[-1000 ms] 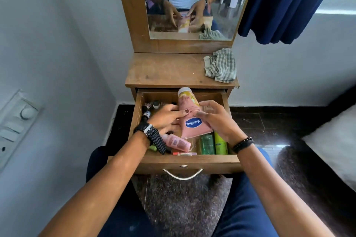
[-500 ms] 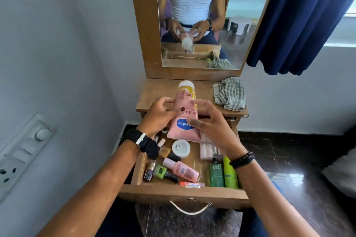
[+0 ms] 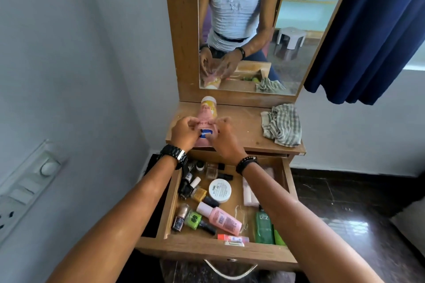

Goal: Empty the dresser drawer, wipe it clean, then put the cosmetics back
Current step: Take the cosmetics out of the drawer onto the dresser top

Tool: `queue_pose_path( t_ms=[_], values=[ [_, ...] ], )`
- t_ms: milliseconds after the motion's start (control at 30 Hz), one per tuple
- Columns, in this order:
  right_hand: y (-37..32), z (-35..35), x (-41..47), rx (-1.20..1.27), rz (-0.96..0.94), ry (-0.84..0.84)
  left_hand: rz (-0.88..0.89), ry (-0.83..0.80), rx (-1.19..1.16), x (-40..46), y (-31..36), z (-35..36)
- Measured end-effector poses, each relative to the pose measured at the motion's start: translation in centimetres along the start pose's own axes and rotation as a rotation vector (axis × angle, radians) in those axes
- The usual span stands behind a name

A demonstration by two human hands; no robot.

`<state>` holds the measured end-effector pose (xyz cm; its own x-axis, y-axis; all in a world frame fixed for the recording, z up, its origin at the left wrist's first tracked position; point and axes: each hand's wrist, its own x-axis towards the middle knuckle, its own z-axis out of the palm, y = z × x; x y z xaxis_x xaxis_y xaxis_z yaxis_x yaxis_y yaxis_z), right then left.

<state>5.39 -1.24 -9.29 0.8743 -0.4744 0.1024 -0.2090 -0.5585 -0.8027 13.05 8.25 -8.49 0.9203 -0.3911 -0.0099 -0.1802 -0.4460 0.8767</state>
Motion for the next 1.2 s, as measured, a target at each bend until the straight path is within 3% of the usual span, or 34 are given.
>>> queue_pose_path(
  t_ms=[200,500,767,900,1067,1200],
  values=[
    [-0.4,2.9,0.8,-0.115,-0.064,-0.006,0.082,0.066,0.147,1.1,-1.9,-1.1],
    [-0.9,2.3,0.9,-0.152,-0.083,-0.026,0.164,0.028,0.291,2.0,-2.4,-1.3],
    [0.1,-0.3,-4.8,0.102,-0.059,-0.032,0.319,0.139,0.277,-4.5,-1.8,-0.9],
    [2.9,-2.2,-8.7,0.043,0.054,-0.060,0.299,-0.067,0.064,-8.7,-1.8,1.1],
    [8.0,-3.8,-11.8,-0.303,0.198,-0.142,0.029,-0.587,0.145,-9.8,-2.1,5.9],
    [10.4,-4.3,-12.7,-0.489,0.327,-0.145,-0.112,-0.694,0.189,-10.0,-1.7,9.1]
  ],
)
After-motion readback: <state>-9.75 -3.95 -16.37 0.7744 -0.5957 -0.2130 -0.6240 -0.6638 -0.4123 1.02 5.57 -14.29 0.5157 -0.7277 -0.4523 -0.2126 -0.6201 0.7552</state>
